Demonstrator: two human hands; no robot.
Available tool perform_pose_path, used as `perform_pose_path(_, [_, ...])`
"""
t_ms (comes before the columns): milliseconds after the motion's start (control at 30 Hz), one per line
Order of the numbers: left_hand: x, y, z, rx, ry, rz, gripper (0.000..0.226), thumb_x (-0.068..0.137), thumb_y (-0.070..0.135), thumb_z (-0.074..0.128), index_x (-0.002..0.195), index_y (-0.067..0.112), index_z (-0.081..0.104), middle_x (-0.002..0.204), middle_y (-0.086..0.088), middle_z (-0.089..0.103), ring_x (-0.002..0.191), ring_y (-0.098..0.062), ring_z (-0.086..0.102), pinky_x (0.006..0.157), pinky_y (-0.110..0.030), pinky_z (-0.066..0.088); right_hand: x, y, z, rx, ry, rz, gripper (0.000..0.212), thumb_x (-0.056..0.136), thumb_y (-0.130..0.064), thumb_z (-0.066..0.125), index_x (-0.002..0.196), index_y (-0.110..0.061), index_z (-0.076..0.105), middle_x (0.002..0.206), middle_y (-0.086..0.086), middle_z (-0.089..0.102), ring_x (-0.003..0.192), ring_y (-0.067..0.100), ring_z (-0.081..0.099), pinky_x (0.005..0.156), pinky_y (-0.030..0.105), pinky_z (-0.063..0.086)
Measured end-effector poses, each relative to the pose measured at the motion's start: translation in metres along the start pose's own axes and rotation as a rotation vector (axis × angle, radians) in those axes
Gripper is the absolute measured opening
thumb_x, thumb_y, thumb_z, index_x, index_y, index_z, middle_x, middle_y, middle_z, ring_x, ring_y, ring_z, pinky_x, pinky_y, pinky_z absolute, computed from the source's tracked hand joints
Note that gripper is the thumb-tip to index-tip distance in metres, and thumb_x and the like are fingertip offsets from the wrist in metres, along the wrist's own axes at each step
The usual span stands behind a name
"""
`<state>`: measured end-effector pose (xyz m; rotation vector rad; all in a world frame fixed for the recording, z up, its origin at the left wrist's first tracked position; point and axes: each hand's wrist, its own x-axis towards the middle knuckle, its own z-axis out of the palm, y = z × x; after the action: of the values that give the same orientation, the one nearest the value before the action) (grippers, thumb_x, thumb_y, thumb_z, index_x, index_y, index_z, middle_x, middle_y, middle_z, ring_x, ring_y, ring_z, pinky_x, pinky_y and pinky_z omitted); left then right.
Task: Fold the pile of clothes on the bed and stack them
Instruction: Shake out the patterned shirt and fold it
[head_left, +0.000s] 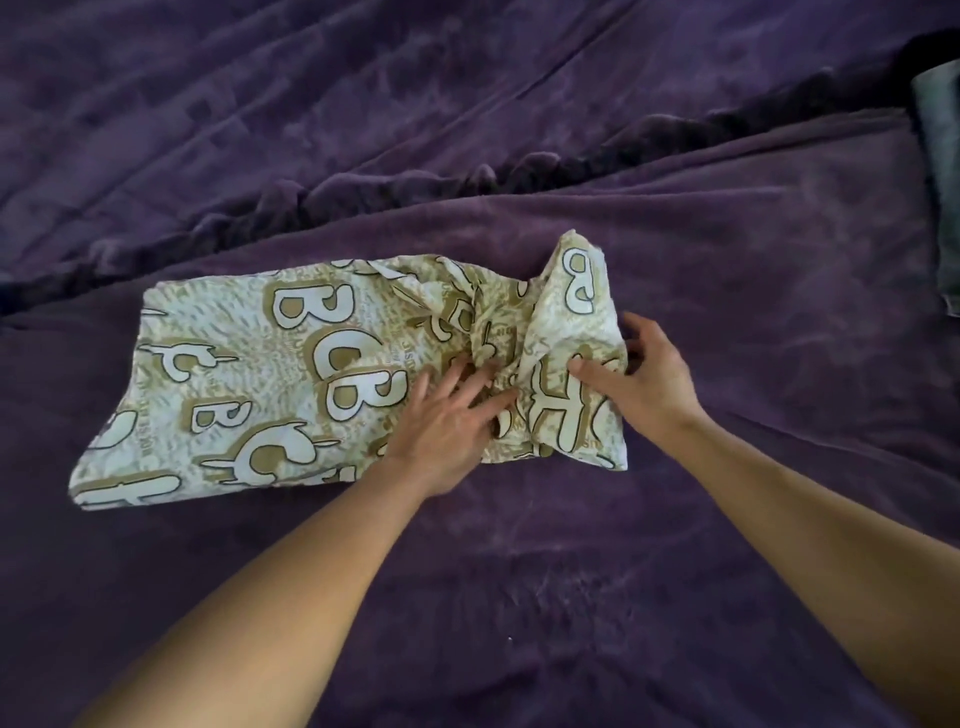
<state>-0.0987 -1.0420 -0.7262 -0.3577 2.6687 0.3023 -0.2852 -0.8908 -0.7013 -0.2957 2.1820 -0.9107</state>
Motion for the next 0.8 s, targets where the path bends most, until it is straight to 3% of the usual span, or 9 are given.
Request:
perform_pose_path(133, [0.006,-0.010,0.007,-0.066,-0.003,0.025,0.052,0.098,0.039,0.034,0.146,0.045,0.017,0.161,0.008,0.006,0.148,-0.025,0.007,0.116,-0.051,0.007,0.016,-0.004,0.022,0.064,-0.039,0.042,0.041,0.070,-0.041,0.081,0.103,-0.028,0.059,0.094,-0.009,0.071,0.087,0.012,0.069,0.077,0.038,0.058])
perform_pose_path(233, [-0.003,-0.009,-0.001,-0.193,0.084,0.038,0.048,0.098,0.029,0.040,0.144,0.041,0.032,0.158,0.003,0.019,0.144,-0.025,0.021,0.114,-0.049,0.019,0.013,-0.009,0.016,0.118,0.022,0.079,0.028,0.076,-0.029,0.079,0.099,-0.023,0.064,0.093,-0.004,0.073,0.086,0.016,0.070,0.080,0.043,0.059])
perform_pose_path(400, [-0.053,-0.045,-0.015,-0.554,0.374,-0.166,0.040,0.095,0.014,0.040,0.131,0.020,0.056,0.135,-0.007,0.048,0.124,-0.025,0.048,0.100,-0.045,0.044,-0.018,-0.056,0.015,-0.097,0.187,-0.021,0.034,0.076,-0.035,0.076,0.097,-0.020,0.054,0.088,-0.009,0.064,0.085,0.019,0.064,0.076,0.042,0.056])
perform_pose_path(467, [-0.080,-0.075,-0.019,-0.571,0.419,-0.223,0.038,0.090,0.004,0.048,0.125,0.012,0.061,0.124,-0.007,0.054,0.116,-0.027,0.052,0.093,-0.044,0.047,-0.034,-0.085,0.028,-0.255,0.254,-0.082,0.038,0.077,-0.039,0.072,0.098,-0.021,0.046,0.083,-0.012,0.055,0.083,0.023,0.058,0.070,0.039,0.048])
perform_pose_path(600, [-0.136,-0.140,-0.026,-0.540,0.438,-0.302,0.032,0.087,0.000,0.053,0.116,0.006,0.065,0.114,-0.008,0.057,0.106,-0.028,0.057,0.088,-0.046,0.048,-0.056,-0.140,0.091,-0.551,0.349,-0.153,0.045,0.083,-0.037,0.064,0.112,-0.018,0.035,0.084,0.003,0.053,0.074,0.032,0.052,0.064,0.036,0.036])
perform_pose_path(700, [-0.169,-0.181,-0.027,-0.521,0.443,-0.332,0.029,0.087,0.004,0.049,0.110,0.007,0.066,0.107,-0.006,0.059,0.100,-0.028,0.057,0.084,-0.044,0.048,-0.060,-0.165,0.162,-0.670,0.225,-0.182,0.058,0.084,-0.038,0.062,0.130,-0.020,0.029,0.103,0.011,0.062,0.089,0.040,0.062,0.067,0.038,0.039])
perform_pose_path(800, [-0.189,-0.209,-0.018,-0.432,0.412,-0.368,0.031,0.086,0.011,0.048,0.109,0.010,0.068,0.108,-0.007,0.060,0.101,-0.031,0.055,0.085,-0.043,0.044,-0.062,-0.171,0.228,-0.664,-0.110,-0.076,0.082,0.084,-0.042,0.066,0.145,-0.021,0.016,0.133,0.016,0.049,0.110,0.039,0.057,0.082,0.043,0.048])
